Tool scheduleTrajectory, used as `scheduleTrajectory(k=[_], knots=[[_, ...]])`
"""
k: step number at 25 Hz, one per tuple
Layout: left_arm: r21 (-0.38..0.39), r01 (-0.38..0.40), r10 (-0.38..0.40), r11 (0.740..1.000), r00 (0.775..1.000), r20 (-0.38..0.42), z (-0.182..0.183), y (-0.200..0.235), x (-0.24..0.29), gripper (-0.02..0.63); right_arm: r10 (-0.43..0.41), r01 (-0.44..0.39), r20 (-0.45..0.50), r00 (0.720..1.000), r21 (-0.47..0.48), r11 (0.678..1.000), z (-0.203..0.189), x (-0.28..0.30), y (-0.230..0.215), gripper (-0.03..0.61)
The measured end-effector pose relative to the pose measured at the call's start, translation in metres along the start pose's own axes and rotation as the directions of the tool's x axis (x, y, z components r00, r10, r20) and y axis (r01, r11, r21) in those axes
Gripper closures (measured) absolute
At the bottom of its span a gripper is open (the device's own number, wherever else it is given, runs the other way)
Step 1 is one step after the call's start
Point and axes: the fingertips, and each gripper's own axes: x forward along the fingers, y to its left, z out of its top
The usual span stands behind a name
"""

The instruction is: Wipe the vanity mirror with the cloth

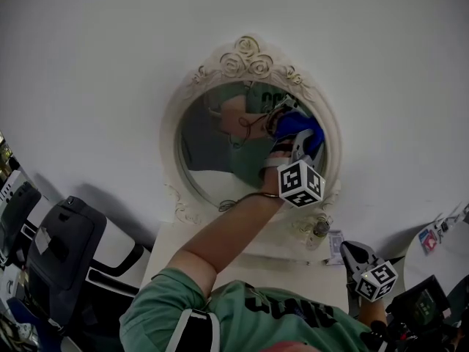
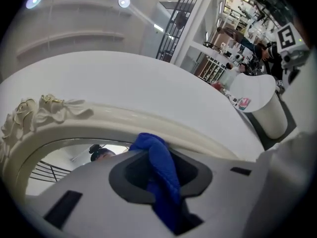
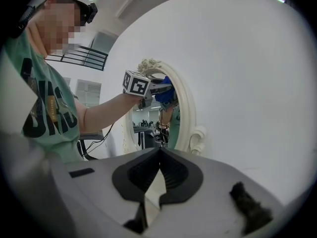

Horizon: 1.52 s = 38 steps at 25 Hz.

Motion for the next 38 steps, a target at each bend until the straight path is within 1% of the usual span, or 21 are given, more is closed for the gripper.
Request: scheduleTrajectory(k=[2,4,6,8,10,12,14,16,18,19,21,24,26,29,32,35,38], knots=[[-0.002,0.018,-0.018,1.0,1.0,0.02,0.002,0.0,-0.001,0.52,0.004,-0.004,0.003,1.0,-0.002,1.0,0.003,0.002,0.0,0.566],[-0.003,0.033,-0.032,0.999,0.998,0.061,0.003,0.002,-0.008,0.52,0.017,-0.016,0.016,1.0,-0.013,1.0,0.009,0.007,0.005,0.566],[-0.013,0.013,-0.012,1.0,0.996,0.091,-0.008,0.012,-0.027,0.52,0.037,-0.036,0.025,0.999,-0.029,0.999,0.015,0.014,0.013,0.566],[-0.049,-0.036,0.04,0.998,0.996,0.076,-0.034,0.037,-0.054,0.52,0.056,-0.055,0.019,0.998,-0.046,0.997,0.019,0.02,0.02,0.566],[-0.097,-0.11,0.113,0.989,0.993,0.029,-0.071,0.071,-0.088,0.52,0.066,-0.065,0.01,0.998,-0.053,0.996,0.02,0.025,0.025,0.566],[-0.126,-0.201,0.197,0.972,0.98,-0.041,-0.115,0.107,-0.127,0.52,0.074,-0.074,0.0,0.997,-0.057,0.996,0.021,0.03,0.03,0.566],[-0.142,-0.285,0.268,0.948,0.955,-0.125,-0.16,0.137,-0.162,0.52,0.086,-0.087,-0.009,0.996,-0.065,0.994,0.023,0.036,0.037,0.566],[-0.153,-0.346,0.312,0.926,0.927,-0.206,-0.199,0.156,-0.189,0.52,0.102,-0.103,-0.018,0.995,-0.079,0.992,0.027,0.042,0.044,0.566],[-0.155,-0.381,0.334,0.911,0.905,-0.262,-0.226,0.166,-0.202,0.52,0.117,-0.118,-0.023,0.993,-0.091,0.989,0.031,0.047,0.051,0.566],[-0.15,-0.391,0.341,0.908,0.898,-0.278,-0.235,0.167,-0.205,0.52,0.123,-0.125,-0.024,0.992,-0.096,0.988,0.032,0.05,0.053,0.566],[-0.117,-0.402,0.355,0.908,0.887,-0.295,-0.245,0.167,-0.202,0.52,0.13,-0.132,-0.027,0.991,-0.103,0.986,0.034,0.054,0.058,0.566],[-0.054,-0.413,0.378,0.909,0.872,-0.309,-0.249,0.165,-0.194,0.52,0.129,-0.132,-0.035,0.991,-0.114,0.985,0.037,0.056,0.062,0.566],[-0.042,-0.42,0.387,0.907,0.868,-0.312,-0.25,0.165,-0.191,0.522,0.125,-0.128,-0.038,0.991,-0.115,0.985,0.037,0.055,0.062,0.566],[-0.052,-0.425,0.39,0.903,0.866,-0.314,-0.25,0.166,-0.19,0.522,0.107,-0.111,-0.044,0.993,-0.109,0.988,0.037,0.05,0.058,0.566],[-0.078,-0.434,0.39,0.897,0.863,-0.321,-0.248,0.167,-0.189,0.522,0.089,-0.094,-0.047,0.995,-0.102,0.99,0.035,0.044,0.051,0.566],[-0.096,-0.443,0.393,0.891,0.861,-0.322,-0.245,0.168,-0.188,0.522,0.087,-0.091,-0.044,0.995,-0.096,0.991,0.032,0.043,0.048,0.566],[-0.102,-0.433,0.386,0.896,0.871,-0.303,-0.234,0.161,-0.182,0.522,0.091,-0.095,-0.042,0.995,-0.092,0.991,0.027,0.042,0.047,0.566]])
